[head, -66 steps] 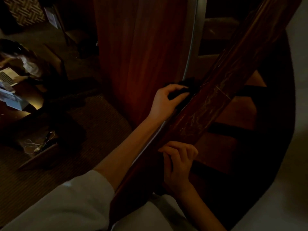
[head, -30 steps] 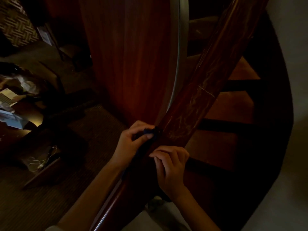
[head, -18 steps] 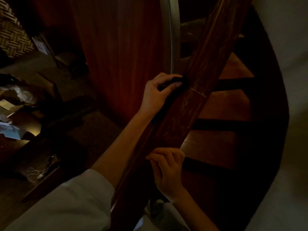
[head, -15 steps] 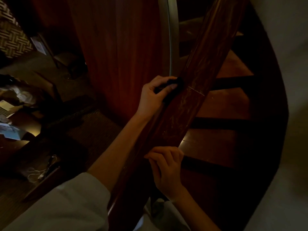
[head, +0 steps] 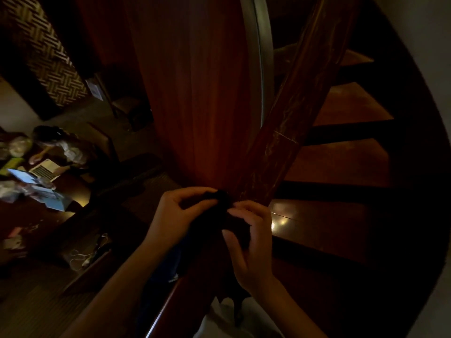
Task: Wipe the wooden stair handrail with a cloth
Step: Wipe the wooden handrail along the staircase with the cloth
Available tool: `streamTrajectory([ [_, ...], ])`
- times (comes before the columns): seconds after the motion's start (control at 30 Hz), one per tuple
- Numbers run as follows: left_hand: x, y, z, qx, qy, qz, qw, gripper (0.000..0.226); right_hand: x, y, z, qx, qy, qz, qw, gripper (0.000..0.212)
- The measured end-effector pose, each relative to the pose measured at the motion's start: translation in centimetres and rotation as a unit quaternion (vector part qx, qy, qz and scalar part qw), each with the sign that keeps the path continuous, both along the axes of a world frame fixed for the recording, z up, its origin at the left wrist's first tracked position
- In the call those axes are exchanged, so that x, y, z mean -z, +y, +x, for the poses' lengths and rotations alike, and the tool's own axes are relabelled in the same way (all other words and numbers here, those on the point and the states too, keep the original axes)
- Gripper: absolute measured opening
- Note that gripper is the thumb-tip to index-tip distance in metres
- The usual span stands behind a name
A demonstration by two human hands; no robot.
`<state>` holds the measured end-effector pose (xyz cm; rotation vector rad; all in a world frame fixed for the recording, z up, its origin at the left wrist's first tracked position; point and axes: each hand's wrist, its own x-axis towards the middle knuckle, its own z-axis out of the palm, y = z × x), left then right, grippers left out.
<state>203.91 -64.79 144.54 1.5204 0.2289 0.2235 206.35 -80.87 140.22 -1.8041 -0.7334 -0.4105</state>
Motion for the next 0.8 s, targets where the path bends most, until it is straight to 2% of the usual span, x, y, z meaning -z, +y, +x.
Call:
streamTrajectory([
  [0.1, -3.5, -2.7, 0.5, -0.006, -0.033, -0.056, 0.998, 0.018, -2.5, 0.2, 0.1, -0.03, 0.038, 0.077, 0.996, 0.053],
  [0.17, -5.7, -4.7, 1.0, 0.018, -0.061, -0.06, 0.996, 0.018, -4.3, 0.0, 0.0, -0.041, 0.065, 0.144, 0.987, 0.058],
  [0.27, -8.1, -7.2, 1.6, 0.051, -0.09, -0.074, 0.992, 0.019, -6.8, -1.6, 0.6, -0.005, 0.077, 0.209, 0.975, 0.048],
  [0.37, -9.5, -8.9, 2.0, 0.092, -0.108, -0.082, 0.986, 0.019, -8.5, -3.8, 1.4, 0.036, 0.069, 0.219, 0.973, 0.038],
  [0.53, -9.6, -10.6, 2.0, 0.152, -0.133, -0.044, 0.978, 0.017, -9.2, -6.1, 1.4, 0.069, 0.037, 0.217, 0.973, 0.026],
  [0.6, -8.8, -10.6, 1.8, 0.157, -0.157, 0.027, 0.975, 0.018, -9.2, -7.1, 1.7, 0.118, -0.004, 0.201, 0.972, 0.027],
  [0.7, -5.3, -9.6, 1.1, 0.031, -0.179, 0.229, 0.956, 0.025, -8.7, -8.6, 2.8, 0.173, -0.029, 0.194, 0.965, 0.028],
  [0.77, -2.5, -8.5, 0.4, -0.072, -0.124, 0.32, 0.936, 0.039, -7.7, -9.0, 3.4, 0.173, -0.013, 0.188, 0.967, 0.025],
  [0.8, -1.1, -8.1, 0.0, -0.096, -0.067, 0.356, 0.927, 0.057, -7.0, -8.8, 3.4, 0.166, -0.004, 0.17, 0.971, 0.022],
])
